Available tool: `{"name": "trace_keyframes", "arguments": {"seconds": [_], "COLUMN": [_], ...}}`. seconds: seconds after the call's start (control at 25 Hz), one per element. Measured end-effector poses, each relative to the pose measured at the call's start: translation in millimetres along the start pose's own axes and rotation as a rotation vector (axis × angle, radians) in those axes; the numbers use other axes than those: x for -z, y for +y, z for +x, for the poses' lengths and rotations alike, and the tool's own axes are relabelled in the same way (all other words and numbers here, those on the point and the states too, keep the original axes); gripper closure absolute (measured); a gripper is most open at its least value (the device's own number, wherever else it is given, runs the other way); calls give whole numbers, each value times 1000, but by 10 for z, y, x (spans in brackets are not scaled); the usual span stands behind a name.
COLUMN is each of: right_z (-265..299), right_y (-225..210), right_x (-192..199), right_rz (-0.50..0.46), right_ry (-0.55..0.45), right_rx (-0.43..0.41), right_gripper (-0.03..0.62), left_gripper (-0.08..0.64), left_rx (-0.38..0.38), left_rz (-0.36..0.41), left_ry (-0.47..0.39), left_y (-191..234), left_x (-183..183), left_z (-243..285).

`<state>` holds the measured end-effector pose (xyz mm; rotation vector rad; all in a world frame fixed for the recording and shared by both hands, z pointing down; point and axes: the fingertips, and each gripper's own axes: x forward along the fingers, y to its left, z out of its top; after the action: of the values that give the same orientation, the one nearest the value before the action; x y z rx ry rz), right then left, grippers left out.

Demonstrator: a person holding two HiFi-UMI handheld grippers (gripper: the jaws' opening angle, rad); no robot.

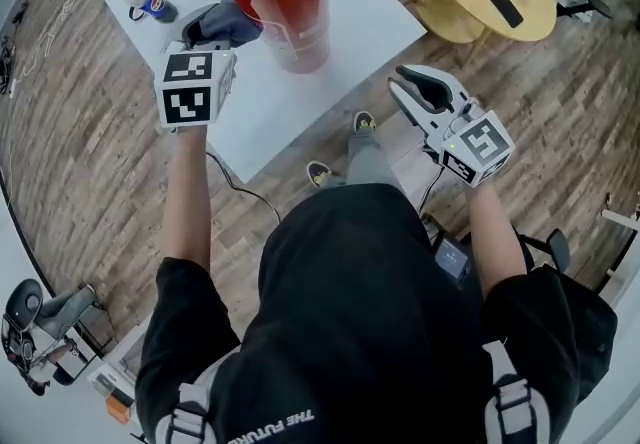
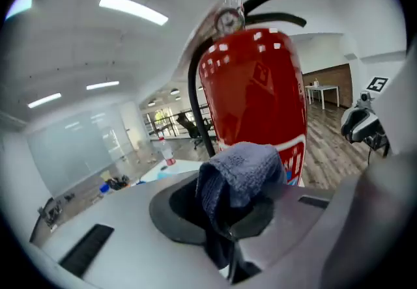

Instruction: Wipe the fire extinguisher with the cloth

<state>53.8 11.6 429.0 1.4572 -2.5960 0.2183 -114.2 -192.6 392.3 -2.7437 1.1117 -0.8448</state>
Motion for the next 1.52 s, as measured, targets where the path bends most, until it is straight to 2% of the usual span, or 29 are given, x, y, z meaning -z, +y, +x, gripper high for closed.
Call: {"name": "trace_keyframes", "arguments": {"seconds": [0.12, 0.2, 0.44, 0.52, 0.6, 0.68, 0.76, 0.88, 1.04, 1.12, 1.24, 1.28, 1.4, 1.52], "right_z": [18, 50, 193, 241, 298, 379, 429, 444, 539, 590, 680, 703, 709, 705], "right_y": [-3, 4, -32, -23, -21, -34, -58, -124, -121, -86, -88, -97, -109, -130], "right_x": [-168, -254, -509, -567, -571, -551, -528, -513, -543, -534, -439, -391, -263, -196], "right_rz": [6, 0, -3, 3, 5, -1, 7, 67, 82, 106, 121, 122, 127, 144], "right_ry": [-36, -52, -119, -132, -126, -110, -101, -113, -131, -135, -106, -90, -53, -44], "right_rx": [-11, -4, 34, 32, 35, 49, 75, 114, 133, 116, 128, 137, 168, 179], "right_gripper": [502, 502, 501, 500, 502, 502, 525, 554, 571, 571, 571, 571, 571, 571], "left_gripper": [509, 509, 510, 511, 512, 514, 514, 514, 514, 514, 514, 514, 514, 514], "left_rx": [-71, -105, -142, -134, -128, -122, -95, -74, -51, -15, 44, 62, 109, 160], "left_rz": [69, 125, 199, 188, 141, 109, 104, 104, 57, 17, -103, -118, -99, -100], "left_ry": [-93, -125, -188, -193, -215, -207, -151, -72, -1, 48, 113, 146, 247, 263], "left_y": [222, 300, 506, 556, 558, 544, 458, 249, -29, -202, -381, -459, -827, -1215], "left_x": [-415, -653, -1073, -1145, -1111, -939, -648, -202, 303, 652, 1161, 1324, 1725, 1809], "left_z": [-192, -288, -377, -320, -272, -200, -72, 64, 181, 306, 524, 591, 688, 662]}}
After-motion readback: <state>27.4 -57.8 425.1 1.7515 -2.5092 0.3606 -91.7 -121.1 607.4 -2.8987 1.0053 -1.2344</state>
